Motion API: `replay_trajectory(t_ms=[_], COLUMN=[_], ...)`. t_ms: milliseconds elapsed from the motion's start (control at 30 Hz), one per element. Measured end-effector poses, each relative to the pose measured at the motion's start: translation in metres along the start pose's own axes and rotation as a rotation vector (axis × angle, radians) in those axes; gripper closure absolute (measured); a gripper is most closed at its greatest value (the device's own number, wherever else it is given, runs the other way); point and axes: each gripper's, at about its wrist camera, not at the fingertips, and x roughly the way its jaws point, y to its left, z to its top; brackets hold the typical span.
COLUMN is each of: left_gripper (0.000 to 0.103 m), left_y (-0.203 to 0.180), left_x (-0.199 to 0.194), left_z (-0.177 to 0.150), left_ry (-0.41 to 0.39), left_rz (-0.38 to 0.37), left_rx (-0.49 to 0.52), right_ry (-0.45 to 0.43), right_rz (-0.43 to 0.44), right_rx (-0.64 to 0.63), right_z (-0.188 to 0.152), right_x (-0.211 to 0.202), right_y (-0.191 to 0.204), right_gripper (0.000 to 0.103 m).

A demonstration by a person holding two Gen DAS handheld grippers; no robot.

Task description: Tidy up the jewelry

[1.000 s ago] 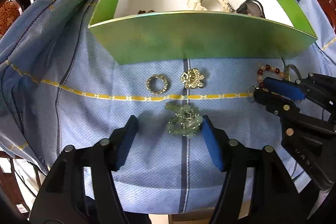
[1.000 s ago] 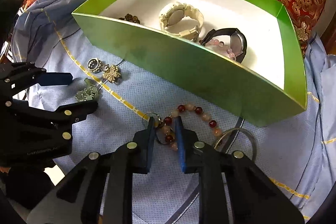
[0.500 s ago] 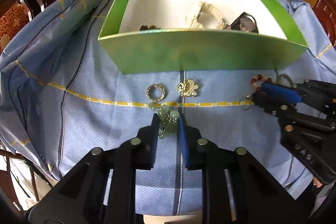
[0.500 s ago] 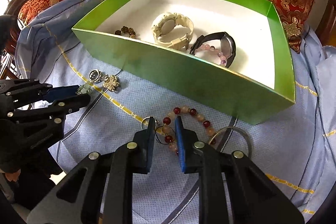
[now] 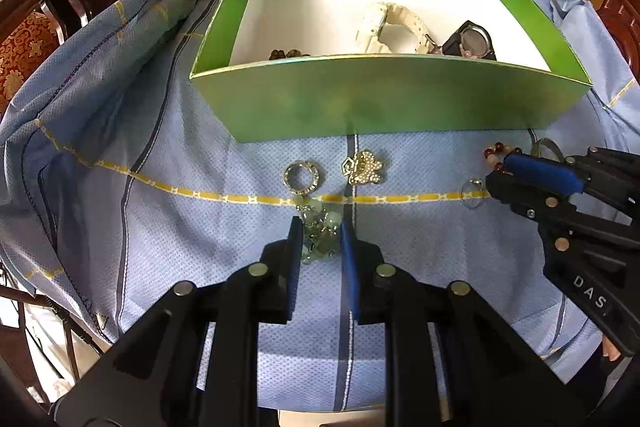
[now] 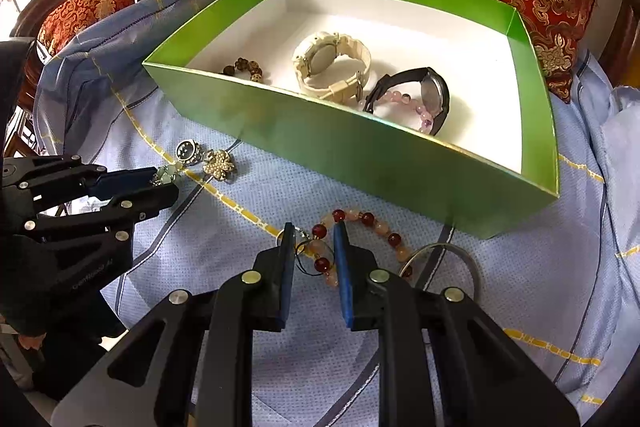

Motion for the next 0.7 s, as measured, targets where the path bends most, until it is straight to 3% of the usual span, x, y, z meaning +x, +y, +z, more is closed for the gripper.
replay_trajectory(t_ms=[467, 700], left_gripper=[0.083, 0.083], left_y=[0.002, 0.024], left_x=[-0.007, -0.006], left_z=[0.003, 0.006], left_ry=[-0.044, -0.024], left_rz=[-0.016, 0.014], left_rx=[-0.017, -0.093], right_ry=[-0.059, -0.101], right_rz=[0.100, 0.101], right_rx=[0.036, 0.042], right_z=[-0.002, -0.001], right_x=[-0.027, -0.046], right_y=[-0.003, -0.007], right_gripper=[0.083, 0.083])
